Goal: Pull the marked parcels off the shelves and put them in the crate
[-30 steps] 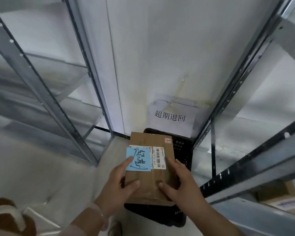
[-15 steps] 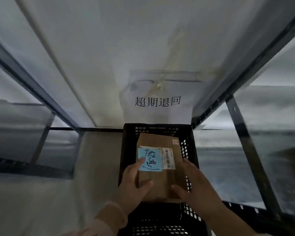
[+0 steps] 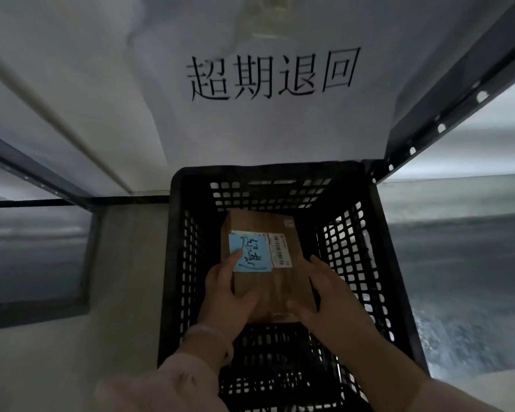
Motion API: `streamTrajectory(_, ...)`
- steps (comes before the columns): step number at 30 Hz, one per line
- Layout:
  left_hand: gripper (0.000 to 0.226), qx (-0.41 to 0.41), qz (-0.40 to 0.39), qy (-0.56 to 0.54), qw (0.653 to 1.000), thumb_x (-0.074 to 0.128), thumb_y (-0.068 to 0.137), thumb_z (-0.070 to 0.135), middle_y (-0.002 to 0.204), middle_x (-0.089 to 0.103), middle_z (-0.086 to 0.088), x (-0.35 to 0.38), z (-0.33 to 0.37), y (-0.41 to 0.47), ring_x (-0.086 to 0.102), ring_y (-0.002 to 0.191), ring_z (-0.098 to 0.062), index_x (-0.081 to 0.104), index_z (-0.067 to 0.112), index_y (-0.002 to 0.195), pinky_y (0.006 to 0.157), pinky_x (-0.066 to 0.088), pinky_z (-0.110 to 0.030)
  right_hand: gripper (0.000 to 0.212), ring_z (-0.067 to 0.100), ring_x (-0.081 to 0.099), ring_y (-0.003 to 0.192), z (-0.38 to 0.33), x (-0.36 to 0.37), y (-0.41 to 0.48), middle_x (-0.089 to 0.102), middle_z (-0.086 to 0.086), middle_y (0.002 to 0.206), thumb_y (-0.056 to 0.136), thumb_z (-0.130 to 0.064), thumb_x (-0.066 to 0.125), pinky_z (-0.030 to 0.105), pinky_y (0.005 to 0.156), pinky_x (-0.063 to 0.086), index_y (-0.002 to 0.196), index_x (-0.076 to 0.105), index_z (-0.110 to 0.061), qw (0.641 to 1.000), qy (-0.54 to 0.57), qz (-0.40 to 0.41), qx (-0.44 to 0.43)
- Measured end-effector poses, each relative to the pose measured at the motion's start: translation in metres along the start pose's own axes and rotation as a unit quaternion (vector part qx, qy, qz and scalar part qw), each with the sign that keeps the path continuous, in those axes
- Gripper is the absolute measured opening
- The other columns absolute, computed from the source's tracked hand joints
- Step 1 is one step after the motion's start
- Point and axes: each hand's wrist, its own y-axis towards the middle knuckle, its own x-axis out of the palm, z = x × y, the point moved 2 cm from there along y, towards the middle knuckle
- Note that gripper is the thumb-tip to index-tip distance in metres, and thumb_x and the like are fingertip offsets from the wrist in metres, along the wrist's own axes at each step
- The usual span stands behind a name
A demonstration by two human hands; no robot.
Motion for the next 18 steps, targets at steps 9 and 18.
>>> streamTrajectory(9,0.074,-0.001,0.017,-0.016,1.000,0.059,0.082,-0.002,0.141,0.039,0.005,0.019,-0.028,0.037,0.049,0.122,-0.009,0.041,0.043,0.138,0.086,0.051,-0.014,0.084,0.011,0.021,0.142,0.029,0.039,0.047,0.016,-0.012,0.158,0.081,-0.046,0.069,0.028,0.110,0.024,0.150,0.021,-0.041,1.000,-0.016,0.018,-0.001)
streamTrajectory(18,0.076,-0.028,-0.004,0.076,0.997,0.067,0.088,0.013,0.148,0.035,0.005,0.033,-0.048,0.051,0.040,0.125,-0.005,0.027,0.036,0.148,0.106,0.033,-0.020,0.085,0.013,0.016,0.144,0.043,0.040,0.056,0.011,-0.009,0.160,0.082,-0.046,0.069,0.029,0.112,0.023,0.150,0.019,-0.040,0.999,-0.043,0.020,-0.006)
